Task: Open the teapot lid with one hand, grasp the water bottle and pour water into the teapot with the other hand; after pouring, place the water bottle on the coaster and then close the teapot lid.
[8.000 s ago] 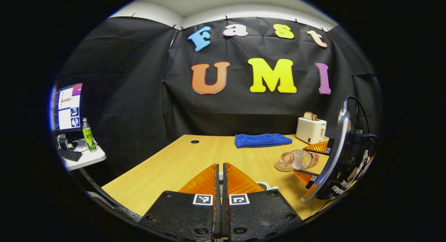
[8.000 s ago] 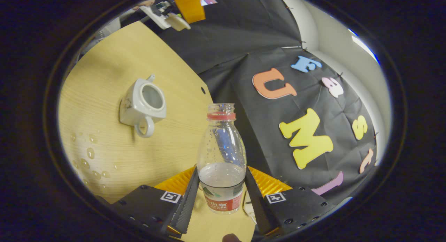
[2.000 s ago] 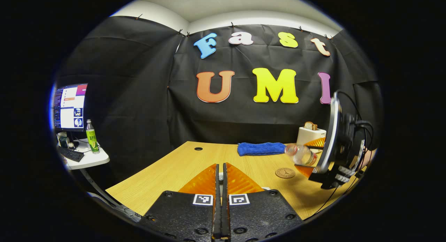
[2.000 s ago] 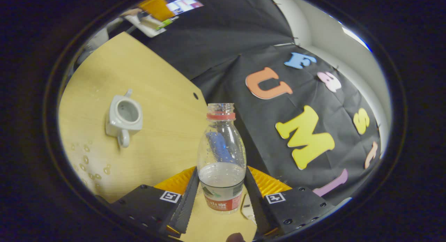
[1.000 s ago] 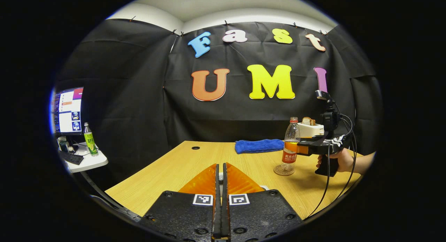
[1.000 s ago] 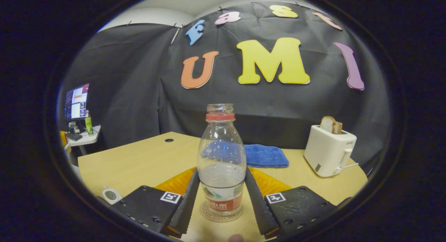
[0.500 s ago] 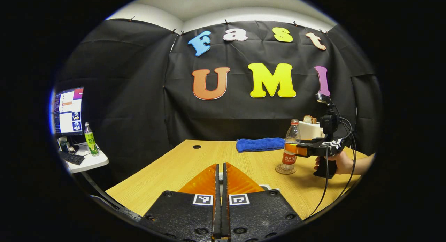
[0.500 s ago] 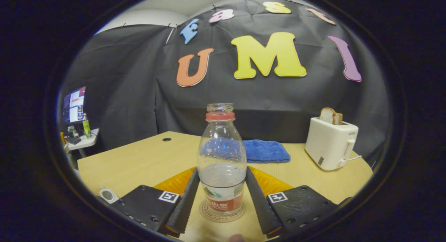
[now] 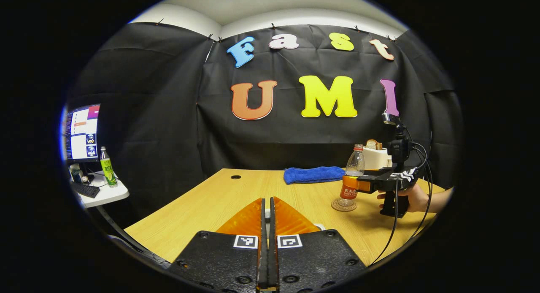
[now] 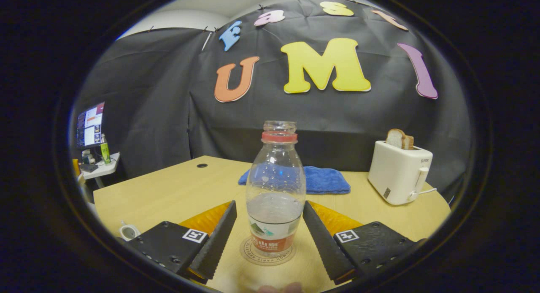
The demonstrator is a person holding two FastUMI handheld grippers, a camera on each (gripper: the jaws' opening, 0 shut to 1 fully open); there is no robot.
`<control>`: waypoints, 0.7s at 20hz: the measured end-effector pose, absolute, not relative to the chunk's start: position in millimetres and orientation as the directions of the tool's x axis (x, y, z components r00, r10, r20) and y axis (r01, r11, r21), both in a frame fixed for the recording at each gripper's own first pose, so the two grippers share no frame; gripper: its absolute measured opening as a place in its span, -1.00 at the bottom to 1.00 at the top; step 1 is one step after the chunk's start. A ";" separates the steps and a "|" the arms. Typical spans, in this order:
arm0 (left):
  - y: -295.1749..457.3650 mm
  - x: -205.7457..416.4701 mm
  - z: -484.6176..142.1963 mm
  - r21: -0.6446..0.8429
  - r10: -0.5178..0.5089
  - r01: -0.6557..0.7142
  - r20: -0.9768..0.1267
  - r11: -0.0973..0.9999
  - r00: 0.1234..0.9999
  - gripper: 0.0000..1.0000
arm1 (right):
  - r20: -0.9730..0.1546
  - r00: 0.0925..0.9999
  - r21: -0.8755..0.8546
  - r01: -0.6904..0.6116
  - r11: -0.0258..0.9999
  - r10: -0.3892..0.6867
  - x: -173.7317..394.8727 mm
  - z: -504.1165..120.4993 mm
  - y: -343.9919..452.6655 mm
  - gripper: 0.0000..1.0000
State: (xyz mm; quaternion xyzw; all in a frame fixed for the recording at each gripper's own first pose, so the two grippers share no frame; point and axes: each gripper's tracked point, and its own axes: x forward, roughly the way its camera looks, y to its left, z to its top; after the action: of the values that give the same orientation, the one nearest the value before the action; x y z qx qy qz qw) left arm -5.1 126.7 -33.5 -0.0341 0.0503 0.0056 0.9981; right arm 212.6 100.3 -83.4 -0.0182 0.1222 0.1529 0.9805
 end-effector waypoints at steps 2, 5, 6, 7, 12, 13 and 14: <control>111.9 4.3 -42.0 -0.075 -0.031 0.023 -0.115 0.997 0.993 -0.95 | -0.244 0.924 0.017 -0.299 0.954 0.294 200.1 -83.6 90.5 0.86; 93.3 15.8 -55.8 -0.080 -0.077 0.067 -0.132 0.995 0.988 -0.94 | -0.234 0.929 0.036 -0.286 0.957 0.287 171.7 -78.4 71.5 0.88; 87.6 19.9 -58.4 -0.082 -0.081 0.071 -0.126 0.994 0.989 -0.94 | -0.224 0.933 0.039 -0.281 0.959 0.282 161.2 -75.5 65.8 0.88; 84.8 23.6 -58.7 -0.079 -0.077 0.068 -0.115 0.995 0.990 -0.94 | -0.214 0.937 0.036 -0.276 0.960 0.277 151.0 -72.0 59.0 0.88; 60.4 40.2 -72.3 -0.058 -0.108 0.103 -0.090 0.993 0.990 -0.94 | -0.177 0.952 0.026 -0.250 0.968 0.250 101.6 -60.8 29.0 0.86; 57.8 42.8 -78.0 -0.065 -0.112 0.106 -0.102 0.992 0.989 -0.94 | -0.170 0.955 0.021 -0.242 0.970 0.242 95.3 -59.1 23.7 0.86; 55.9 44.0 -83.9 -0.072 -0.115 0.107 -0.113 0.992 0.987 -0.94 | -0.166 0.957 0.022 -0.236 0.972 0.236 88.1 -59.8 20.0 0.88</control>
State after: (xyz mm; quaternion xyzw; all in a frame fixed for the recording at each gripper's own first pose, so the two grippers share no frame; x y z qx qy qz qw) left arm 44.0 55.9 -83.9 -0.0326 0.0586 -0.0559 0.9962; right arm 88.1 20.0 -59.8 0.0008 0.0842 0.1193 0.9893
